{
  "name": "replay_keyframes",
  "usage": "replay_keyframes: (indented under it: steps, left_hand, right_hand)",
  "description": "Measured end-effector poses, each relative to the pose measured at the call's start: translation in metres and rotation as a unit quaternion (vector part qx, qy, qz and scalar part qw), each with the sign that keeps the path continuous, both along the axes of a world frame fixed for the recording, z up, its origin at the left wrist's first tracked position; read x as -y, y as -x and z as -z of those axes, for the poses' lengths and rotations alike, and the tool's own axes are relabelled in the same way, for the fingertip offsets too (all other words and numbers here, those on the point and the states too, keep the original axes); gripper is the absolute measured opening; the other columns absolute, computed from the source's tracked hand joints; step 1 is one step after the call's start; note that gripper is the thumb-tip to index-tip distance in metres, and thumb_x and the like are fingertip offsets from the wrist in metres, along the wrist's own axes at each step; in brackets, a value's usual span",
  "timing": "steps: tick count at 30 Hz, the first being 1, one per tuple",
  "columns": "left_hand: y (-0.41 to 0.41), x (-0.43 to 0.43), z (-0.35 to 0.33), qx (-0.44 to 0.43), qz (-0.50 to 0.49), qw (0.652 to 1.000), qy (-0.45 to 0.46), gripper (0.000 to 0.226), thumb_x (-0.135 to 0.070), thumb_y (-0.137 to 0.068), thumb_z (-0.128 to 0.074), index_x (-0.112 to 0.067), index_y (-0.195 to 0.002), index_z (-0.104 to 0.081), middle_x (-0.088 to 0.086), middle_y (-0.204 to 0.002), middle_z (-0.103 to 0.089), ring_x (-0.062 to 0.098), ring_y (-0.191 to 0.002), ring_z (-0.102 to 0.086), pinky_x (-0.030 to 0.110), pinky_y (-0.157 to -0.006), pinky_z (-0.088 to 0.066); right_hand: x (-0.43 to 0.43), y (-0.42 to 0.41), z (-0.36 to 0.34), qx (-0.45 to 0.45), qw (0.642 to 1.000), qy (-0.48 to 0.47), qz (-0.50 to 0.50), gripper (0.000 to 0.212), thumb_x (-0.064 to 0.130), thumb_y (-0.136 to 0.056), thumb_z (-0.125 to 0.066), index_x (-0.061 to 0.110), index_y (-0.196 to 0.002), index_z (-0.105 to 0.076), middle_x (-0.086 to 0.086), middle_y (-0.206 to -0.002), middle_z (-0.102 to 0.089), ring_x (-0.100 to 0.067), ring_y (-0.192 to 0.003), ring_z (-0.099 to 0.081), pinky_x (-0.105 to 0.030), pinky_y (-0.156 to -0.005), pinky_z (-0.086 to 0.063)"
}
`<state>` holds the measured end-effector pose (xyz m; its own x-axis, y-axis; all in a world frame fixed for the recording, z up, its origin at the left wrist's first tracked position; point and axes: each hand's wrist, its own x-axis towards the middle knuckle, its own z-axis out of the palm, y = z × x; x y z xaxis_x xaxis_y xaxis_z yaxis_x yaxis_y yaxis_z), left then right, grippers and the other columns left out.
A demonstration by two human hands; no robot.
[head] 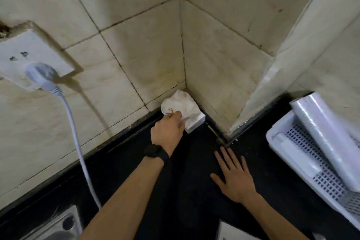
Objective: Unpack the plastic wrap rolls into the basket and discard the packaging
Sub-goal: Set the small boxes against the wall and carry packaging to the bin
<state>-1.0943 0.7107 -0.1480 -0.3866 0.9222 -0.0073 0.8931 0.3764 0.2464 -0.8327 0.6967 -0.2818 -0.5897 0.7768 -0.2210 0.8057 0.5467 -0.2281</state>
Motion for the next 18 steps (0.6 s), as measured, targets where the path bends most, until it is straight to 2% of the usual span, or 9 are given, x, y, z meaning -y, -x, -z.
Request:
replay_keyframes:
  steps: [1, 6, 10, 15, 17, 18]
  left_hand:
    - [-0.004, -0.007, 0.002, -0.003, -0.004, 1.000, 0.014, 0.027, -0.046, -0.097, -0.048, -0.022, -0.106, -0.057, 0.005, -0.104, -0.063, 0.031, -0.084, -0.065, 0.035, -0.059, -0.049]
    - [-0.016, -0.017, 0.020, -0.019, 0.019, 0.995, 0.095, 0.035, -0.050, -0.097, -0.045, -0.020, -0.111, -0.057, 0.010, -0.115, -0.055, 0.033, -0.090, -0.061, 0.036, -0.059, -0.045]
    - [-0.018, -0.018, 0.021, -0.014, 0.012, 0.997, 0.079, 0.037, -0.048, -0.099, -0.042, -0.018, -0.111, -0.059, 0.012, -0.120, -0.053, 0.034, -0.090, -0.062, 0.038, -0.060, -0.048]
    - [-0.017, -0.026, 0.018, 0.000, 0.029, 0.997, 0.071, 0.030, -0.039, -0.101, -0.045, -0.015, -0.113, -0.059, 0.013, -0.126, -0.051, 0.035, -0.095, -0.062, 0.040, -0.066, -0.052]
    - [-0.020, -0.026, 0.017, 0.005, 0.025, 0.997, 0.071, 0.031, -0.040, -0.100, -0.046, -0.016, -0.113, -0.059, 0.013, -0.124, -0.051, 0.035, -0.094, -0.061, 0.042, -0.067, -0.055]
    - [-0.022, -0.025, 0.017, 0.006, 0.024, 0.997, 0.073, 0.032, -0.041, -0.099, -0.047, -0.016, -0.112, -0.059, 0.013, -0.122, -0.051, 0.035, -0.093, -0.061, 0.041, -0.066, -0.054]
  right_hand:
    - [0.001, -0.002, 0.004, 0.002, 1.000, -0.001, -0.003, 0.076, 0.071, -0.096, -0.020, 0.031, -0.159, -0.005, 0.006, -0.166, 0.004, -0.017, -0.154, 0.005, -0.047, -0.121, 0.003]
    - [0.003, 0.000, 0.007, 0.025, 1.000, 0.008, 0.011, 0.076, 0.070, -0.097, -0.022, 0.027, -0.159, -0.013, 0.003, -0.167, -0.008, -0.016, -0.152, 0.003, -0.052, -0.118, -0.004]
    - [0.001, -0.001, 0.004, 0.026, 0.999, 0.026, 0.009, 0.076, 0.070, -0.097, -0.022, 0.027, -0.158, -0.013, 0.002, -0.167, -0.009, -0.017, -0.152, 0.004, -0.053, -0.116, -0.004]
    - [0.001, 0.000, 0.000, 0.027, 0.999, 0.037, 0.006, 0.075, 0.069, -0.097, -0.024, 0.025, -0.157, -0.022, 0.000, -0.165, -0.019, -0.020, -0.151, -0.007, -0.053, -0.114, -0.008]
    - [0.001, -0.001, 0.001, 0.030, 0.998, 0.048, 0.004, 0.076, 0.070, -0.097, -0.021, 0.026, -0.158, -0.016, 0.000, -0.166, -0.012, -0.020, -0.152, -0.001, -0.052, -0.116, -0.003]
    - [0.000, -0.001, 0.001, 0.030, 0.998, 0.052, 0.000, 0.076, 0.071, -0.096, -0.018, 0.027, -0.158, -0.008, 0.002, -0.167, -0.003, -0.019, -0.152, 0.007, -0.052, -0.117, 0.003]
